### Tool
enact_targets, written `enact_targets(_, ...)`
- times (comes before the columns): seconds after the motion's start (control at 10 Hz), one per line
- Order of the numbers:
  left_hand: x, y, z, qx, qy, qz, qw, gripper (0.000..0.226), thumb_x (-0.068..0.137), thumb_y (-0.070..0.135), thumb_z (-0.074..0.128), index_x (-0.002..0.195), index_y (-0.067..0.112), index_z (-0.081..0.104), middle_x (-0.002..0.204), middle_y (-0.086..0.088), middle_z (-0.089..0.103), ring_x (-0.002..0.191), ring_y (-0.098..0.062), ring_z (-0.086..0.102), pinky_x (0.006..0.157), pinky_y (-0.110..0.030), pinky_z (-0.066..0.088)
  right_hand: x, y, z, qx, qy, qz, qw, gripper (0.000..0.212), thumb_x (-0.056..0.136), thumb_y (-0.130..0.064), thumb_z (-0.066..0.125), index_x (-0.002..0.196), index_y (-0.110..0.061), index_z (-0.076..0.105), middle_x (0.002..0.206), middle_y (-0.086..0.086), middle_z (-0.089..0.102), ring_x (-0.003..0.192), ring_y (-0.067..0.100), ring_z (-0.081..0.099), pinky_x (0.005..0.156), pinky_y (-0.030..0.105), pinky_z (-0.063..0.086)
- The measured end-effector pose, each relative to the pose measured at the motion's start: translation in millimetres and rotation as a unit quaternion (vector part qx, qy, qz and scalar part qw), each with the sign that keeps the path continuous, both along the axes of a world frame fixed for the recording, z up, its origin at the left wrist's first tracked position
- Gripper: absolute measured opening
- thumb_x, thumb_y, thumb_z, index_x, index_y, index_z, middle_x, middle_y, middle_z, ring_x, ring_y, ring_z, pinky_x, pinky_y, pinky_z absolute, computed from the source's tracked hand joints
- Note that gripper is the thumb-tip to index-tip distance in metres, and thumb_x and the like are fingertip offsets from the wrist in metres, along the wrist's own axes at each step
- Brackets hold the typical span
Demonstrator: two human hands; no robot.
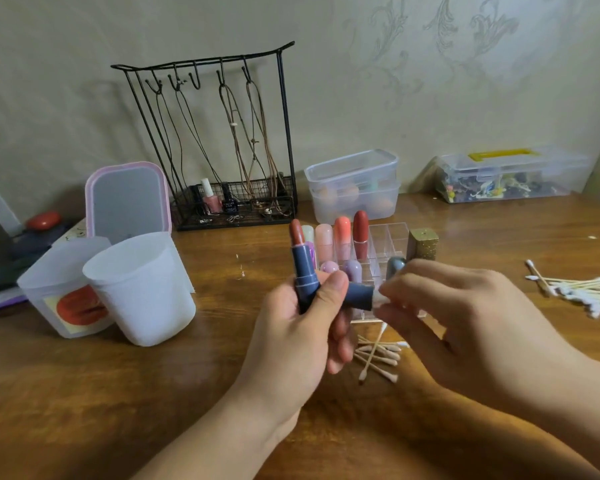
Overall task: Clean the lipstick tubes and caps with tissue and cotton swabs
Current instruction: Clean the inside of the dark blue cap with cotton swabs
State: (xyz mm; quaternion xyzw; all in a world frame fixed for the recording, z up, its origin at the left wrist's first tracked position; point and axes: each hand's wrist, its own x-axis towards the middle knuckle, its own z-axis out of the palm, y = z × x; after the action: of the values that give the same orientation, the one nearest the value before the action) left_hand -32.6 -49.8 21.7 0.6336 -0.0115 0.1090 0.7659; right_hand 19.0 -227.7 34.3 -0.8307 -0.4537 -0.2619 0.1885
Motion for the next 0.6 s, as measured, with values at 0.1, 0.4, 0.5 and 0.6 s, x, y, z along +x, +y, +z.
enact_targets(0.1, 0, -1, -1, 0.045, -0.013, -0.018, 0.999, 0.032, 0.079, 0.038, 0.058, 0.096, 0.011, 0.061, 0.060, 0.002, 0.051, 0.051, -0.011, 0.053, 0.042, -0.021, 0.039, -8, 11, 0, 0.078, 0.187, 0.011, 0.979, 0.035, 0.100, -0.024, 0.052, 0.068, -0.013, 0.061, 0.058, -0.001, 0.053, 0.049, 0.015, 0.049, 0.044, 0.027, 0.038)
enact_targets(0.4, 2, 3, 3, 0.063, -0.012, -0.015, 0.998, 0.030, 0.084, 0.037, 0.059, 0.100, 0.011, 0.062, 0.061, -0.001, 0.049, 0.052, -0.013, 0.049, 0.046, -0.021, 0.037, -12, 10, 13, 0.167, 0.427, -0.014, 0.888, 0.055, 0.096, -0.058, 0.044, 0.061, -0.017, 0.054, 0.051, -0.005, 0.041, 0.038, 0.019, 0.042, 0.040, 0.028, 0.035)
enact_targets(0.5, 0, 5, 6, 0.032, 0.000, -0.022, 0.999, 0.036, 0.079, 0.040, 0.057, 0.099, 0.010, 0.061, 0.057, 0.000, 0.048, 0.046, -0.012, 0.046, 0.042, -0.018, 0.035, -7, 1, 9, 0.018, 0.061, -0.068, 0.996, 0.035, 0.093, -0.059, 0.045, 0.090, -0.028, 0.060, 0.072, -0.015, 0.052, 0.053, 0.002, 0.049, 0.046, 0.031, 0.045)
enact_targets(0.6, -1, 4, 6, 0.036, -0.004, -0.037, 0.999, 0.038, 0.079, 0.040, 0.056, 0.097, 0.006, 0.056, 0.057, -0.001, 0.046, 0.045, -0.012, 0.045, 0.041, -0.015, 0.035, -5, 4, 2, -0.021, -0.010, -0.037, 0.999, 0.025, 0.095, -0.038, 0.049, 0.086, -0.020, 0.064, 0.074, -0.010, 0.056, 0.052, 0.015, 0.052, 0.043, 0.031, 0.042)
